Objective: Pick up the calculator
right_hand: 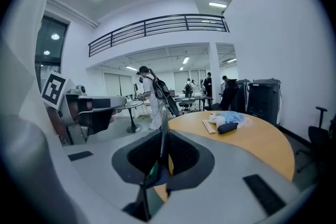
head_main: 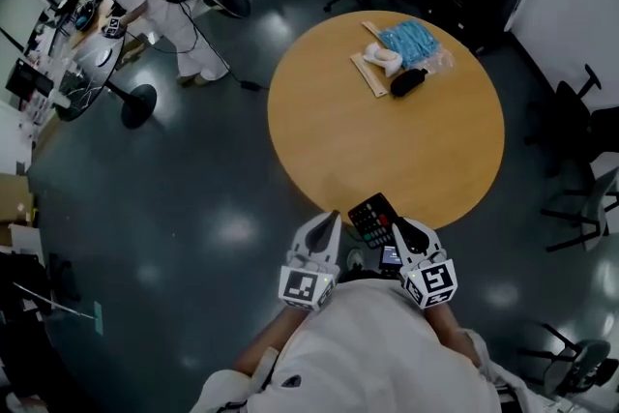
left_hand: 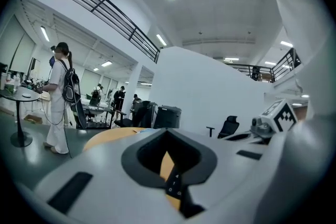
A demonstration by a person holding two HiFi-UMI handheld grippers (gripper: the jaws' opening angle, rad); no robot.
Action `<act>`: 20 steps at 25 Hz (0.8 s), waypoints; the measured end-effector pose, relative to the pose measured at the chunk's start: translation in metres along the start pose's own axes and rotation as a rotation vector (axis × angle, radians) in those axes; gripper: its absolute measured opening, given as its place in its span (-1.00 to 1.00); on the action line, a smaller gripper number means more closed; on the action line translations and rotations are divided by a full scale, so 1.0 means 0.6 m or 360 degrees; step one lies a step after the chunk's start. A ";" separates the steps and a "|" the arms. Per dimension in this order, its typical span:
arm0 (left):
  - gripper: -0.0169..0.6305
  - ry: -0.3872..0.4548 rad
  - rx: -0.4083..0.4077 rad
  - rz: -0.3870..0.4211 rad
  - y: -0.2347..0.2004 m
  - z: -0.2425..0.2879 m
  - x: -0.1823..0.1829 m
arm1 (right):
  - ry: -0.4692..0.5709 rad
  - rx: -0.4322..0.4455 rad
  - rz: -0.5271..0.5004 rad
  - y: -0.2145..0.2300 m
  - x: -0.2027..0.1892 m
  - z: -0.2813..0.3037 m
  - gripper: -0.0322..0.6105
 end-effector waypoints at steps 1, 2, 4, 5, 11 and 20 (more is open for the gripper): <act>-0.92 0.0000 -0.0010 0.0008 0.003 0.000 -0.002 | -0.0001 0.0002 -0.0025 -0.001 0.001 -0.001 -0.74; -0.92 -0.0002 -0.0022 0.0012 0.006 0.001 -0.003 | -0.0002 0.0002 -0.0047 -0.002 0.001 -0.003 -0.74; -0.93 -0.0008 -0.0040 0.0008 0.012 0.000 -0.003 | 0.0001 -0.0002 -0.0070 -0.003 0.003 -0.008 -0.74; -0.93 -0.0010 -0.0041 0.0006 0.014 0.000 -0.002 | 0.0005 -0.0005 -0.0072 -0.003 0.005 -0.010 -0.74; -0.92 -0.0015 -0.0034 0.0003 0.016 -0.008 -0.002 | 0.0016 -0.0009 -0.0077 -0.004 0.011 -0.016 -0.74; -0.92 -0.0025 -0.0024 -0.0010 0.020 -0.020 -0.004 | 0.0014 -0.0003 -0.0069 -0.011 0.008 -0.023 -0.74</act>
Point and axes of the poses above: the fingertips, and each gripper's own axes: z forward along the fingers, y to its right, x out of its top, the point moved 7 cm from there along -z, backward along the fingers, and after that the axes turned 2 degrees about y, right-handed, at the moved point
